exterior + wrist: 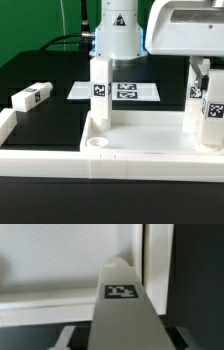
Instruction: Assemble desk
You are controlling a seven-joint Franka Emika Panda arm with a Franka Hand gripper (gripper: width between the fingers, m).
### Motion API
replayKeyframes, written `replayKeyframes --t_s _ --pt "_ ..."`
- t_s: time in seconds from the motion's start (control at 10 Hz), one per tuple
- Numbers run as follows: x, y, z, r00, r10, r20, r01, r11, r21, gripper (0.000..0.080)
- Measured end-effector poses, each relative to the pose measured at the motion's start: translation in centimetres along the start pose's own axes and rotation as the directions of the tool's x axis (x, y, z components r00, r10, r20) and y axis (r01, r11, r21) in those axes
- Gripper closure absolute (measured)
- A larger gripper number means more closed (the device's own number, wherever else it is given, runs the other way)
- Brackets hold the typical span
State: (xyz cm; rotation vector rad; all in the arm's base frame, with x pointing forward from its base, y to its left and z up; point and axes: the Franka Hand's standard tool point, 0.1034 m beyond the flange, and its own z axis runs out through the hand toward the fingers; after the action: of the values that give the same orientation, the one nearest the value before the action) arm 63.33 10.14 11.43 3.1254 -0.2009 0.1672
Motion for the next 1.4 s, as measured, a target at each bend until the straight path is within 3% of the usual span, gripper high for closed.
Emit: replayKeyframes --t_s 0.2,0.5,1.0,1.3,1.4 --pt "0.09 0.2 0.05 0.976 0.217 0.009 -0.217 0.976 0.023 0.0508" --pt "0.09 0.14 0.07 0.852 0.522 0.038 -0.523 0.852 0.022 0.0508" --pt "0.05 -0.03 0.12 0.648 0.76 0.044 -0.761 0.649 0.009 0.0508" --pt "0.05 -0.2 0.14 0.624 0.781 0.041 -0.781 0.624 0.012 0.0508" --pt "0.03 -0.21 0.14 0.645 0.763 0.041 -0.764 0.645 0.013 0.0351"
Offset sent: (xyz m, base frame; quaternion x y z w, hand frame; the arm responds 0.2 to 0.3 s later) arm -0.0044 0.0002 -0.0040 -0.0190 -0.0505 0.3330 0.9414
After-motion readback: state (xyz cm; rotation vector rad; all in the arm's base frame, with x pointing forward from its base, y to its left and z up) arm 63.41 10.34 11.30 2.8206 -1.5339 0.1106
